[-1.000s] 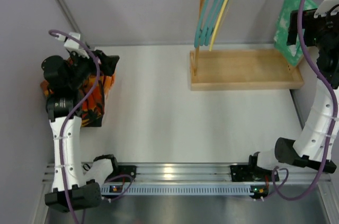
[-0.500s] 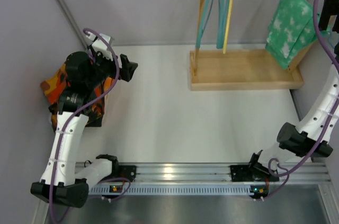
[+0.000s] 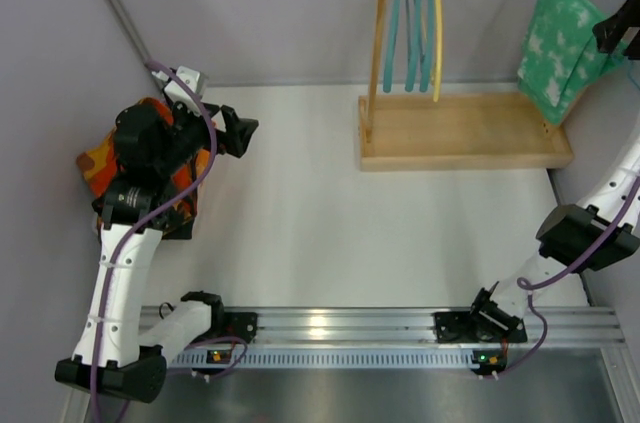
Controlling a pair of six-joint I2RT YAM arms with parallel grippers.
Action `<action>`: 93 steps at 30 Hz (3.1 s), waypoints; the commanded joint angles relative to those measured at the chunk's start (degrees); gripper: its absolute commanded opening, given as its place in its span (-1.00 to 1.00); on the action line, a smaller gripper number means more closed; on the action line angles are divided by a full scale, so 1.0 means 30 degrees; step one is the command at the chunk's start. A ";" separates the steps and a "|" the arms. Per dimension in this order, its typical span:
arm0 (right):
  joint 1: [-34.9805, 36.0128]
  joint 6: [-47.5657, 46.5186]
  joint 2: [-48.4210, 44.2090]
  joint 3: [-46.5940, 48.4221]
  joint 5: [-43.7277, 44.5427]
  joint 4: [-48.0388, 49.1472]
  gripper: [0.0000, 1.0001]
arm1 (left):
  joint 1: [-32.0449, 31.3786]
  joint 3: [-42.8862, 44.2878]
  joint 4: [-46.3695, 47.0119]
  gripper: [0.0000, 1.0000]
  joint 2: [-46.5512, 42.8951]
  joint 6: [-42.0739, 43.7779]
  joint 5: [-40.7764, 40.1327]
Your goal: Remove the trousers from the hanger
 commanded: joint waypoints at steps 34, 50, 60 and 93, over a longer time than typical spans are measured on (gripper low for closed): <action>0.1954 1.6260 0.1788 0.0263 -0.5986 1.1361 -1.00 | -0.0083 0.0979 0.0295 0.97 -0.0088 -0.0628 -0.0178; 0.1895 2.4907 -0.0555 -0.0909 -0.6779 1.9800 -1.00 | -0.0112 -0.0134 0.2345 0.97 -0.1318 -0.1186 -0.0412; 0.1428 2.6636 -0.3162 -0.4655 -0.7772 2.1532 -1.00 | -0.0112 -0.0836 0.3427 0.98 -0.1874 -0.0396 0.0201; -0.2413 2.8927 -1.8923 -2.2999 -1.1584 1.8083 -1.00 | -1.7423 -0.5702 1.7893 0.97 0.3658 0.6376 -0.6006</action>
